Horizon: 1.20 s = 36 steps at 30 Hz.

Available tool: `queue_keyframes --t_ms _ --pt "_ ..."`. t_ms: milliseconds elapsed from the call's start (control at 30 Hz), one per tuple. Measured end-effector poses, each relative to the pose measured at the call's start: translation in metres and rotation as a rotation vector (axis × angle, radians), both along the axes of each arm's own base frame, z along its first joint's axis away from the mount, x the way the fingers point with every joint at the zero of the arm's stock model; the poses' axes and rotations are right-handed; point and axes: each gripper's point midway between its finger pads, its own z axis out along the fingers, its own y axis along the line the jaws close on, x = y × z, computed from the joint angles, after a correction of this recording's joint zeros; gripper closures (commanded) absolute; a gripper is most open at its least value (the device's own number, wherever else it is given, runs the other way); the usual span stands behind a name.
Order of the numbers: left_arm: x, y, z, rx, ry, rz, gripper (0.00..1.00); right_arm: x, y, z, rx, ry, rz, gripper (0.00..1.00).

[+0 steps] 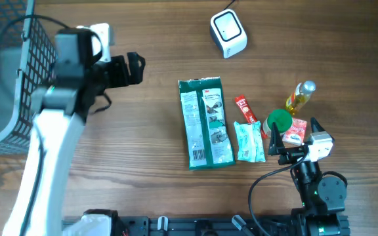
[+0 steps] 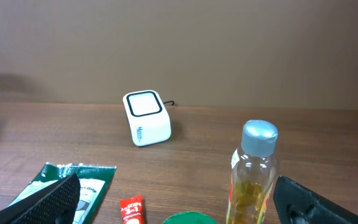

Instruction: Scan the item barcode

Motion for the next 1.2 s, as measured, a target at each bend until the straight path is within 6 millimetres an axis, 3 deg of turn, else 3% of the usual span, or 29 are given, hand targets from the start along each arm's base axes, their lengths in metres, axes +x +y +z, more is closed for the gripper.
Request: queue_keyframes --t_ms 67,100,200,300,400,600,733,900,1200 --pt "-0.014 0.001 0.029 -0.007 -0.082 -0.001 0.00 0.000 0.000 0.000 0.000 0.000 0.000 0.00" --pt "-0.034 0.002 0.063 -0.014 -0.184 0.000 0.00 0.000 0.000 0.000 0.000 0.000 0.000 0.00" --pt "-0.067 0.005 0.106 -0.025 -0.326 -0.001 0.00 0.000 0.000 0.000 0.000 0.000 0.000 0.00" --pt "-0.105 0.008 0.142 -0.034 -0.458 -0.001 0.00 0.000 0.000 0.000 0.000 0.000 0.000 0.00" --pt "-0.126 0.009 0.158 -0.039 -0.522 -0.001 0.00 0.000 0.000 0.000 0.000 0.000 0.000 0.00" --pt "-0.148 0.011 0.152 -0.039 -0.520 -0.001 0.00 0.000 0.000 0.000 0.000 0.000 0.000 0.00" --pt "-0.170 0.012 0.119 -0.032 -0.429 -0.001 0.00 0.000 0.000 0.000 0.000 0.000 0.000 0.00" --pt "-0.179 0.013 0.077 -0.023 -0.303 0.000 0.00 0.000 0.000 0.000 0.000 0.000 0.000 0.00" --pt "-0.184 0.014 0.046 -0.018 -0.276 0.003 0.00 0.000 0.000 0.000 0.000 0.000 0.000 0.00"
